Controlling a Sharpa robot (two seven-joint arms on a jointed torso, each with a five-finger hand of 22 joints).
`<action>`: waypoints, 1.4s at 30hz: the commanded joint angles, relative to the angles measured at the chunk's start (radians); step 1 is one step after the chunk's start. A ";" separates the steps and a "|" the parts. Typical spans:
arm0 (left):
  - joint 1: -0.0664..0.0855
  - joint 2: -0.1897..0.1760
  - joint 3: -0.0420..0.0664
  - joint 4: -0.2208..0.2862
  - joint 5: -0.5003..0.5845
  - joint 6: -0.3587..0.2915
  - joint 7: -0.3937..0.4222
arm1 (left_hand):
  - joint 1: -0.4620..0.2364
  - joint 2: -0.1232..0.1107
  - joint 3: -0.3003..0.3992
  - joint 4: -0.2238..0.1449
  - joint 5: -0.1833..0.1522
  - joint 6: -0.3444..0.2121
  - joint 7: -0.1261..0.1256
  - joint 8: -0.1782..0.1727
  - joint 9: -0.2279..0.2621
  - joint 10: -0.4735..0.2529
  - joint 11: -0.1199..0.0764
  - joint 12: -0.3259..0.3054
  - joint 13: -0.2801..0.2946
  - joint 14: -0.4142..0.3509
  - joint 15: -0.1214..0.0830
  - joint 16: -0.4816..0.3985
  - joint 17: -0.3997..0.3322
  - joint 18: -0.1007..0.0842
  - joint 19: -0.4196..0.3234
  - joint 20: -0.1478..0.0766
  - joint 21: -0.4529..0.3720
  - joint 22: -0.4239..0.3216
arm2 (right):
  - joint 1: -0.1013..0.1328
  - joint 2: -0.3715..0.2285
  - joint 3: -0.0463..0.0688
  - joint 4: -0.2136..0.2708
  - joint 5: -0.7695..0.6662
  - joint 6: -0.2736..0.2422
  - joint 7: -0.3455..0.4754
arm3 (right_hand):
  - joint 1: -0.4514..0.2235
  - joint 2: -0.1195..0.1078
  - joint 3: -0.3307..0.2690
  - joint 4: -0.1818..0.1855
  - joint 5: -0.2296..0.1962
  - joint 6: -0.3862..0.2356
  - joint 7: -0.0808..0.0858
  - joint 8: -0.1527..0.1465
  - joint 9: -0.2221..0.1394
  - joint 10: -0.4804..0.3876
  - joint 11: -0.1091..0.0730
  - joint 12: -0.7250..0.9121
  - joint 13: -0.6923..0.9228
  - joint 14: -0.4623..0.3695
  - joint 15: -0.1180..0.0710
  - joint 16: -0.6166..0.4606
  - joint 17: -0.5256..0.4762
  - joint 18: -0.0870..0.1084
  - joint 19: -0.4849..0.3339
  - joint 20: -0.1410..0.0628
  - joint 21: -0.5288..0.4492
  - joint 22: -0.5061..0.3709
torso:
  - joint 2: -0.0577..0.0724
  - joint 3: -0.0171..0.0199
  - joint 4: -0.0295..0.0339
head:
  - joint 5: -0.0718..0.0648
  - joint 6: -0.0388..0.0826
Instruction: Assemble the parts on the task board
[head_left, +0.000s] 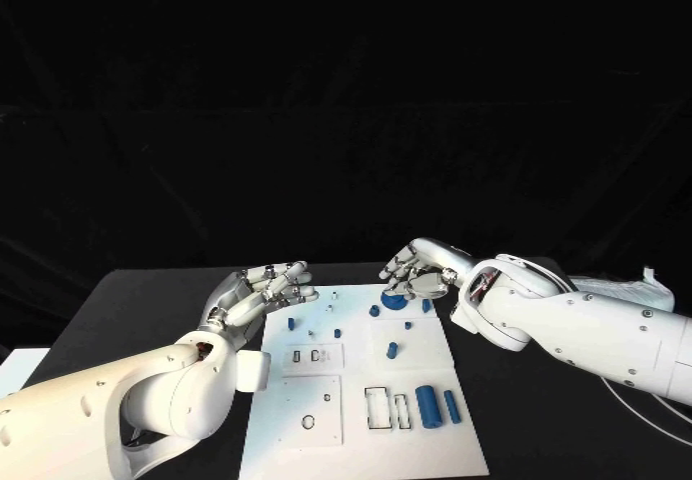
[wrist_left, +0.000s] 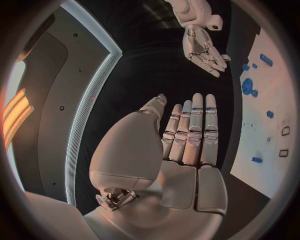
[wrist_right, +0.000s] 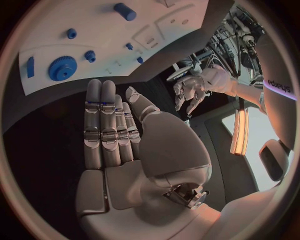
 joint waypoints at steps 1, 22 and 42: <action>0.001 0.003 0.001 0.011 0.005 0.022 0.022 | -0.010 0.002 -0.003 0.001 -0.003 0.001 0.005 -0.007 -0.001 -0.001 0.006 -0.010 -0.001 -0.003 0.008 -0.007 0.000 0.011 0.003 0.005 -0.008 -0.003 | 0.012 0.005 0.001 0.002 -0.252 0.093 -0.117 | -0.004 -0.013 0.013 0.003 -0.007 0.012 -0.004 -0.004 0.001 0.008 -0.006 -0.003 0.001 0.051 -0.010 0.036 0.028 0.004 0.023 -0.012 0.035 0.019 | 0.029 -0.0039 0.0180 | -0.014 0.005; 0.001 -0.013 0.004 0.045 -0.011 0.008 0.000 | -0.017 -0.003 -0.011 -0.001 -0.004 -0.002 0.009 -0.017 -0.001 -0.006 0.010 -0.022 -0.001 -0.009 0.012 -0.019 0.000 0.011 -0.002 0.009 -0.017 -0.010 | 0.036 0.044 0.001 -0.001 -0.424 0.176 -0.174 | -0.037 -0.096 0.152 0.095 -0.035 -0.005 -0.014 -0.007 0.002 -0.049 -0.009 -0.003 0.000 0.040 -0.017 0.579 0.411 -0.040 0.109 -0.024 0.525 0.494 | 0.088 0.0006 0.0386 | -0.028 0.011; 0.002 -0.024 0.009 0.053 -0.011 0.009 -0.010 | -0.020 -0.004 -0.015 -0.003 -0.004 -0.007 0.013 -0.024 -0.001 -0.012 0.014 -0.027 -0.001 -0.012 0.015 -0.026 0.000 0.011 -0.005 0.012 -0.022 -0.014 | 0.036 0.068 0.001 -0.030 -0.452 0.204 -0.182 | -0.029 -0.129 0.199 0.147 -0.040 -0.004 -0.012 -0.007 0.003 -0.058 -0.004 -0.004 0.000 0.038 -0.013 0.828 0.654 -0.067 0.126 -0.016 0.722 0.728 | 0.107 -0.0004 0.0474 | -0.034 0.013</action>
